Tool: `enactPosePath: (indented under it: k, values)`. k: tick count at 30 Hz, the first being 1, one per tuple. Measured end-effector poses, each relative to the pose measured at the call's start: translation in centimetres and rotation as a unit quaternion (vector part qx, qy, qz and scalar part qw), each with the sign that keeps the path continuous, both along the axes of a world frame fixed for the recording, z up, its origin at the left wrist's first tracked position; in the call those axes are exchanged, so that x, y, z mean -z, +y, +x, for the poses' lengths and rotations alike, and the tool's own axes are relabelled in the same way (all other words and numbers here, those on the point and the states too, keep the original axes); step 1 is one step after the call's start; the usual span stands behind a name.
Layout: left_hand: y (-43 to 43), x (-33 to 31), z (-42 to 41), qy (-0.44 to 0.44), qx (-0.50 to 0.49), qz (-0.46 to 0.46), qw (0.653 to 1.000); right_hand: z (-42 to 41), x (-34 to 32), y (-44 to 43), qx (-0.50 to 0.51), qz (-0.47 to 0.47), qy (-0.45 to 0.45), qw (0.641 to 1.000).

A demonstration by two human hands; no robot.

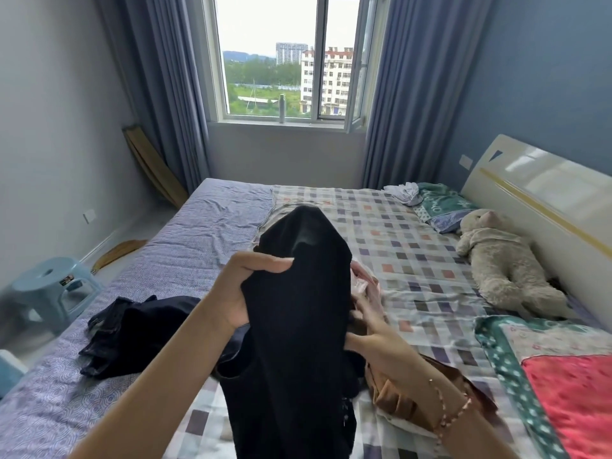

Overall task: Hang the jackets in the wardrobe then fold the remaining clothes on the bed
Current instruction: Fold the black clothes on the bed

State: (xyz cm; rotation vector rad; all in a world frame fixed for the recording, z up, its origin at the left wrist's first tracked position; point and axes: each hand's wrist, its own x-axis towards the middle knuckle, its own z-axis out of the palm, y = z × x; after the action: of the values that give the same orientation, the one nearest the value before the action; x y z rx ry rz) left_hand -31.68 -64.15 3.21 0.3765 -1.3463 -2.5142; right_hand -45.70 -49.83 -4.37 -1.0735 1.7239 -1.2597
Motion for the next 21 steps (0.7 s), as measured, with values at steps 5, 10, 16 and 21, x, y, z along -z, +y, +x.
enactPosePath:
  k: [5,10,16,21]
  values:
    - [-0.2,0.6,0.1,-0.029,0.005,-0.013,0.999,1.2,-1.2,-0.1,0.001,-0.091,-0.019,0.996]
    - [-1.1,1.5,0.4,-0.038,-0.005,-0.027,0.999,1.1,-1.5,-0.8,0.076,-0.12,0.159,0.977]
    - [-1.7,0.9,1.2,-0.075,-0.105,-0.103,0.986,-4.3,-7.1,-1.2,0.299,-0.174,0.342,0.874]
    - [-2.2,0.5,0.7,-0.105,-0.156,-0.143,0.972,-6.6,-11.2,-2.9,0.234,-0.141,0.331,0.903]
